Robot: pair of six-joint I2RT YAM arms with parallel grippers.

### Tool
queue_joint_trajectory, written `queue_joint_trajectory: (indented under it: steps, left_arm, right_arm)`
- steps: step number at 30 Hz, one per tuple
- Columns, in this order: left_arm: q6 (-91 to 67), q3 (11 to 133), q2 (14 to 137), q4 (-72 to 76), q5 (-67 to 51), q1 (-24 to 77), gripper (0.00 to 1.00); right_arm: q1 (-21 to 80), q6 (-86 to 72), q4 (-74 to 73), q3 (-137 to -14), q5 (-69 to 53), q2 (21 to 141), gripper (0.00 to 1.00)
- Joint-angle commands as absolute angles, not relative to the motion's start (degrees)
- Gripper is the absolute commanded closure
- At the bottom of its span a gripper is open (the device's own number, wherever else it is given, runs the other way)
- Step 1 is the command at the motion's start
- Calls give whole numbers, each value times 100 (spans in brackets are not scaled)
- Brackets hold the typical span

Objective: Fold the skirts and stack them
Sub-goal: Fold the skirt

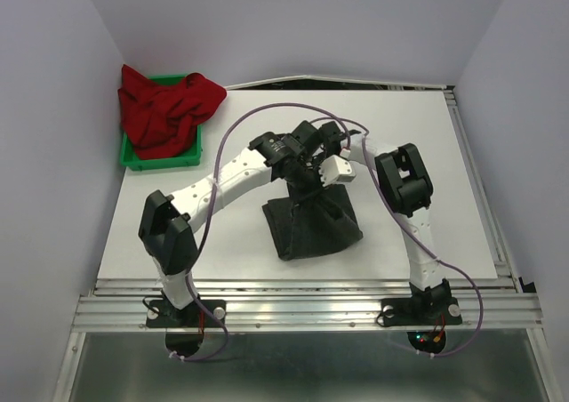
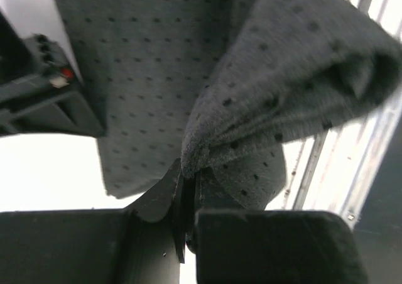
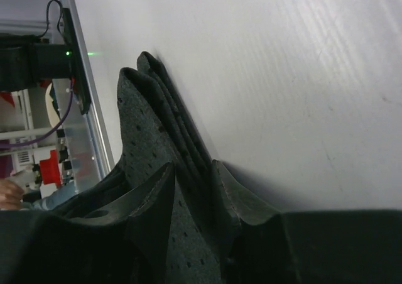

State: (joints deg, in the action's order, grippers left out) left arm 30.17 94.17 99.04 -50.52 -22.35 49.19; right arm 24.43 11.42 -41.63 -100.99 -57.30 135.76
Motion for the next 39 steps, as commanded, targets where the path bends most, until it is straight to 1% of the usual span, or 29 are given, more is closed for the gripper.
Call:
queue_joint_trajectory:
  steps: [1, 7, 11, 15, 18, 19, 20, 22, 24, 25, 26, 27, 28, 29, 30, 31, 34, 38, 39]
  left_arm:
    - [3463, 9835, 10318, -5010, -2302, 4545, 97]
    - [3647, 9985, 10828, -4834, -2320, 4342, 92]
    - [3718, 9704, 11004, -4518, -2206, 4237, 90]
    - [3718, 9475, 11196, -4219, -2092, 4114, 84]
    - [3709, 9378, 11276, -4026, -1925, 4105, 77]
    - [3709, 9352, 11311, -3991, -1907, 4087, 74]
    - [3683, 9334, 11312, -3947, -1820, 4087, 73]
    - [3578, 9290, 11277, -3867, -1784, 4061, 64]
    - [3490, 9264, 11093, -3789, -1697, 4026, 61]
    - [3411, 9255, 11005, -3771, -1635, 3982, 50]
    - [3349, 9264, 10917, -3762, -1609, 3955, 49]
    - [3244, 9272, 10733, -3788, -1600, 3929, 48]
    - [3174, 9299, 10618, -3814, -1574, 3903, 38]
    - [3121, 9316, 10521, -3832, -1556, 3885, 34]
    - [3033, 9316, 10399, -3858, -1538, 3841, 33]
    - [2850, 9316, 10163, -3867, -1477, 3823, 33]
    - [2445, 9194, 9643, -3797, -1520, 3683, 33]
    - [1822, 8441, 8931, -3385, -1853, 3533, 32]
    - [1689, 8281, 8686, -3323, -2020, 3507, 32]
  right_arm:
    - [2487, 1398, -4421, -9800, -5730, 13456, 64]
    - [2487, 1283, -4403, -9800, -5827, 13430, 63]
    - [2487, 1257, -4403, -9844, -5862, 13456, 63]
    - [2487, 1178, -4412, -9861, -5880, 13482, 60]
    - [2487, 1064, -4395, -9931, -5871, 13509, 54]
    - [2487, 1037, -4395, -9958, -5854, 13535, 49]
    - [2487, 1002, -4395, -10028, -5845, 13544, 46]
    - [2487, 897, -4395, -10107, -5740, 13518, 36]
    - [2487, 774, -4403, -10291, -5626, 13491, 30]
    - [2487, 721, -4386, -10449, -5477, 13465, 25]
    - [2487, 686, -4394, -10450, -5423, 13456, 25]
    - [2426, 590, -4395, -10633, -5284, 13447, 22]
    - [2426, 545, -4395, -10730, -5213, 13447, 20]
    - [2287, 493, -4386, -10836, -5177, 13439, 19]
    - [2224, 379, -4386, -11028, -5116, 13421, 16]
    - [2163, 343, -4394, -11126, -5037, 13403, 9]
    - [1908, 203, -4412, -11460, -4870, 13219, 6]
    - [1644, 307, -4465, -11584, -4580, 12640, 5]
    - [1583, 377, -4500, -11540, -4518, 12317, 5]
